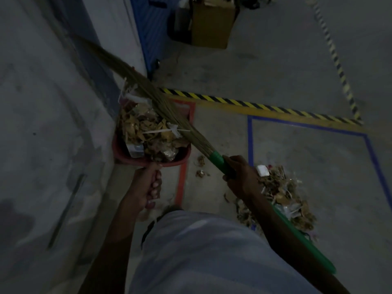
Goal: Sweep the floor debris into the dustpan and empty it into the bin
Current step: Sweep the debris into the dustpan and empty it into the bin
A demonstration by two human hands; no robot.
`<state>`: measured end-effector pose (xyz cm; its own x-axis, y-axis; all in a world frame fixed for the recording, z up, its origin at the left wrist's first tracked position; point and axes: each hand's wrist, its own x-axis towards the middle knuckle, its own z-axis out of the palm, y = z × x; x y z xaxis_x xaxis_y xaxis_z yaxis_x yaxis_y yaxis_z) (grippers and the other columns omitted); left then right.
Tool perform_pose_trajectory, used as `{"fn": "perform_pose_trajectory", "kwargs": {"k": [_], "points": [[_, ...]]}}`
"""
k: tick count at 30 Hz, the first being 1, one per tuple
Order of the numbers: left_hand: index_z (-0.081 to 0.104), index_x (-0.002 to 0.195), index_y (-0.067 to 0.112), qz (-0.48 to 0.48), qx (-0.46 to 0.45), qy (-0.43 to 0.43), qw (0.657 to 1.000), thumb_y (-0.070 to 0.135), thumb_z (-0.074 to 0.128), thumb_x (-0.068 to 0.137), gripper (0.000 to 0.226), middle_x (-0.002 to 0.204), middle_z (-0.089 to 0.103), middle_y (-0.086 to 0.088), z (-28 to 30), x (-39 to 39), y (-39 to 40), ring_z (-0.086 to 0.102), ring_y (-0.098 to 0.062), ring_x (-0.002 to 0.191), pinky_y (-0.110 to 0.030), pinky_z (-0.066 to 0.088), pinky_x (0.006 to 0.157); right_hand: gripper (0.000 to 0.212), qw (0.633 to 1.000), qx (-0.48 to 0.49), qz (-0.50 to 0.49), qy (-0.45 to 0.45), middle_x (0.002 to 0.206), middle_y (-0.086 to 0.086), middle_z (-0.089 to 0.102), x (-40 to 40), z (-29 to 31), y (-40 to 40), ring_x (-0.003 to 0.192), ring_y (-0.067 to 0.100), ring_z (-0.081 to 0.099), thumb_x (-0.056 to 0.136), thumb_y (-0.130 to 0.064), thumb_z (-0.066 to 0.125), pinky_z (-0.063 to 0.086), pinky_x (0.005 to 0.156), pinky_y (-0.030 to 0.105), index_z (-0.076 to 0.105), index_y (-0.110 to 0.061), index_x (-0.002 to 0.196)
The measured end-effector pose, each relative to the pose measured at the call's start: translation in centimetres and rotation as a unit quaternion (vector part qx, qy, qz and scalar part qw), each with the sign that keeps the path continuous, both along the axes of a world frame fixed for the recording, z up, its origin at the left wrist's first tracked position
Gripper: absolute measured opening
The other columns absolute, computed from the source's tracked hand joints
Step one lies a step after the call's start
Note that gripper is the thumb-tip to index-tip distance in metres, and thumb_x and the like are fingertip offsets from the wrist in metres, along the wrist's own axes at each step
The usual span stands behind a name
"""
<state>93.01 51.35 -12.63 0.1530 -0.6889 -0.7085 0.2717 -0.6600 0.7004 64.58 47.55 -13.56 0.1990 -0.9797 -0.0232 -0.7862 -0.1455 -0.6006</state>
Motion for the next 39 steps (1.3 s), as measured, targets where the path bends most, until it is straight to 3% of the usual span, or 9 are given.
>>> {"fn": "perform_pose_trajectory", "kwargs": {"k": [5,8,11,14,20,30,33,39], "points": [[0.048,0.063,0.012,-0.014,0.012,-0.009,1.000,0.029,0.060,0.091,0.035,0.048,0.034,-0.003,-0.7,6.8,-3.8,0.027,-0.015,0.032,-0.016,0.021,0.042,0.063,1.000,0.020,-0.010,-0.001,0.123,0.010,0.058,6.6,0.1,-2.3,0.102,0.032,0.060,0.079,-0.004,0.074,0.050,0.078,0.035,0.055,-0.010,0.139],[0.048,0.063,0.012,-0.029,0.026,-0.012,0.999,0.029,0.059,0.092,0.035,0.049,0.035,-0.003,-1.2,9.4,-5.4,0.028,-0.015,0.032,-0.017,0.021,0.043,0.062,0.999,0.034,-0.007,0.003,0.121,0.011,0.059,8.7,-0.4,-3.7,0.101,0.034,0.061,0.078,-0.002,0.076,0.046,0.076,0.031,0.057,-0.007,0.137],[0.049,0.060,0.013,-0.027,0.040,-0.011,0.999,0.031,0.060,0.091,0.037,0.049,0.036,-0.003,-2.0,11.1,-7.1,0.029,-0.016,0.033,-0.018,0.021,0.045,0.064,0.999,0.047,0.008,0.013,0.120,0.014,0.059,9.8,-0.7,-5.4,0.099,0.037,0.061,0.077,-0.002,0.077,0.052,0.075,0.039,0.056,-0.006,0.137],[0.048,0.060,0.013,-0.013,0.052,0.002,0.999,0.032,0.059,0.093,0.039,0.048,0.036,-0.002,-3.0,11.6,-8.6,0.029,-0.015,0.033,-0.017,0.022,0.043,0.064,0.998,0.051,0.029,0.030,0.119,0.015,0.059,10.7,-1.2,-7.8,0.098,0.038,0.061,0.076,-0.005,0.079,0.053,0.074,0.043,0.057,-0.004,0.135],[0.050,0.060,0.014,0.038,0.058,0.020,0.997,0.042,0.060,0.095,0.045,0.049,0.039,-0.002,-4.8,11.3,-11.9,0.030,-0.014,0.035,-0.018,0.023,0.043,0.060,0.994,0.063,0.072,0.052,0.117,0.017,0.060,11.2,-2.4,-14.0,0.097,0.040,0.061,0.076,-0.002,0.077,0.045,0.073,0.034,0.059,-0.005,0.134],[0.046,0.061,0.019,0.081,0.068,0.005,0.994,0.043,0.057,0.094,0.042,0.050,0.038,0.001,-4.7,10.7,-16.2,0.030,-0.014,0.038,-0.019,0.018,0.045,0.059,0.988,0.072,0.128,0.054,0.122,0.015,0.058,12.0,-3.1,-23.0,0.105,0.038,0.058,0.082,-0.005,0.075,0.050,0.083,0.046,0.055,-0.007,0.138],[0.045,0.059,0.022,0.073,0.079,0.004,0.994,0.045,0.057,0.094,0.043,0.050,0.036,0.002,-4.6,11.3,-17.6,0.029,-0.013,0.038,-0.017,0.017,0.046,0.061,0.987,0.079,0.126,0.060,0.126,0.015,0.057,12.5,-3.7,-24.3,0.109,0.038,0.057,0.082,-0.006,0.075,0.049,0.085,0.043,0.054,-0.008,0.139],[0.045,0.059,0.020,0.047,0.074,-0.017,0.996,0.035,0.056,0.096,0.042,0.044,0.037,0.005,-5.9,13.0,-22.7,0.029,-0.009,0.033,-0.016,0.019,0.036,0.057,0.986,0.093,0.109,0.088,0.123,0.015,0.056,14.3,-5.7,-26.7,0.105,0.035,0.058,0.084,-0.010,0.072,0.041,0.076,0.031,0.054,-0.008,0.139]]}}
